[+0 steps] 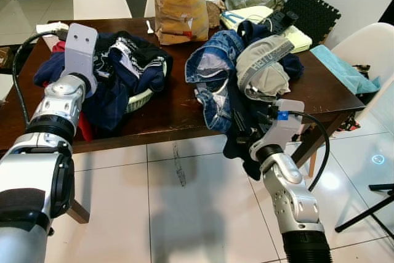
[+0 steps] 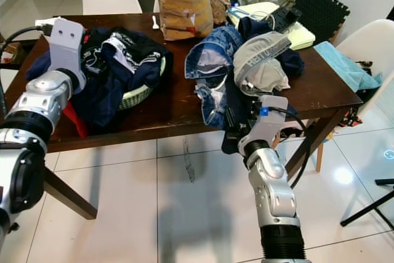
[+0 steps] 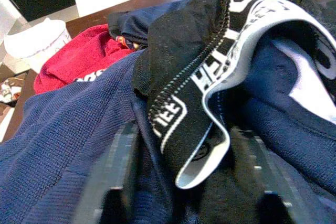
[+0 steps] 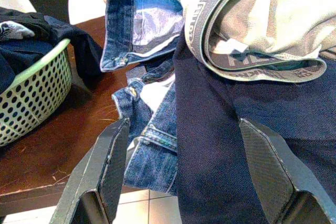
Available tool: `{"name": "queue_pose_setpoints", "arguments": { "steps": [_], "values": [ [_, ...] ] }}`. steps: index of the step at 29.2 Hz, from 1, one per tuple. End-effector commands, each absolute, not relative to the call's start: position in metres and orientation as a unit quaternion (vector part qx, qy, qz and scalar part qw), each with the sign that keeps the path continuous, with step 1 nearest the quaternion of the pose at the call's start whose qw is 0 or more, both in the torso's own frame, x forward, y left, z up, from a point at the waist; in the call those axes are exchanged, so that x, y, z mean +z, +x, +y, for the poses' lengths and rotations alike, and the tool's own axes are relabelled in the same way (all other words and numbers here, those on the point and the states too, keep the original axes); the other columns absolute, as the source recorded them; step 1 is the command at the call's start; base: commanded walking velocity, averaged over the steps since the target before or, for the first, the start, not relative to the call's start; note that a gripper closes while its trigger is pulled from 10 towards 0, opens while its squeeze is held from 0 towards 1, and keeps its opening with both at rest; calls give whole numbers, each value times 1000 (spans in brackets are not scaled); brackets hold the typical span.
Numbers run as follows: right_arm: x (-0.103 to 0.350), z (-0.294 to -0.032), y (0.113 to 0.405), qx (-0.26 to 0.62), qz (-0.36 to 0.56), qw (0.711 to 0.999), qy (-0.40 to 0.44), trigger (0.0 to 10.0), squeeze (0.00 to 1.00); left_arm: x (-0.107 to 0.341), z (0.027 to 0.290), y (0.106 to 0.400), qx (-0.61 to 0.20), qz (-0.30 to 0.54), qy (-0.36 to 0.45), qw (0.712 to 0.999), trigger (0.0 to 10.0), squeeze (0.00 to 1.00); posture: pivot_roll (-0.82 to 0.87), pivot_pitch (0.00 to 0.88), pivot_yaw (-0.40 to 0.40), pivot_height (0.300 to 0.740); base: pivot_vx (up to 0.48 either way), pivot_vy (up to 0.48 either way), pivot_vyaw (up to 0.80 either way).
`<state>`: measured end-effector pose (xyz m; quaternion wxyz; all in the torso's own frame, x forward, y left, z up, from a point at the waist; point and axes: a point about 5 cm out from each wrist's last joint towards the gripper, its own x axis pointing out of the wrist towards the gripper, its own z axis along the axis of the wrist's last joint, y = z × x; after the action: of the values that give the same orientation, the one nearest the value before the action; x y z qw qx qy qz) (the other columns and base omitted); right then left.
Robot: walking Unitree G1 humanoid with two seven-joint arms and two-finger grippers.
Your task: Hang hanger
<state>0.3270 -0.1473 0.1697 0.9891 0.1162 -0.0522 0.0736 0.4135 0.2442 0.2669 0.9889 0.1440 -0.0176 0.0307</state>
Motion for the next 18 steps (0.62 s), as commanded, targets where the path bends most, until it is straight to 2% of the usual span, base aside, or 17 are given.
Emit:
{"name": "queue_pose_setpoints", "arguments": {
  "steps": [1, 2, 7, 8, 14, 15, 18],
  "values": [
    [167, -149, 326, 70, -45, 990, 117, 10000, 0, 259, 247, 413, 26, 8, 147, 989, 1922, 0, -43, 188, 19, 740, 0, 0, 0],
    [168, -149, 326, 69, -47, 990, 117, 10000, 0, 261, 246, 413, 24, 2, 158, 987, 4039, 0, -42, 186, 19, 740, 0, 0, 0],
    [168, -149, 326, 69, -47, 990, 117, 10000, 0, 261, 246, 413, 24, 2, 158, 987, 4039, 0, -42, 186, 19, 740, 0, 0, 0],
    [168, -149, 326, 69, -48, 990, 117, 10000, 0, 266, 245, 413, 20, -8, 174, 985, 3569, 0, -39, 185, 20, 740, 0, 0, 0],
    [169, -149, 327, 70, -49, 989, 117, 10000, 0, 270, 245, 413, 18, -18, 188, 982, 3882, 0, -38, 185, 21, 740, 0, 0, 0],
    [169, -148, 327, 71, -49, 989, 118, 10000, 0, 273, 244, 413, 18, -24, 200, 979, 10000, 0, -37, 185, 21, 740, 0, 0, 0],
    [169, -147, 327, 71, -49, 989, 118, 10000, 0, 276, 243, 414, 22, -31, 214, 976, 10000, 0, -37, 184, 22, 740, 0, 0, 0]
  ]
}}
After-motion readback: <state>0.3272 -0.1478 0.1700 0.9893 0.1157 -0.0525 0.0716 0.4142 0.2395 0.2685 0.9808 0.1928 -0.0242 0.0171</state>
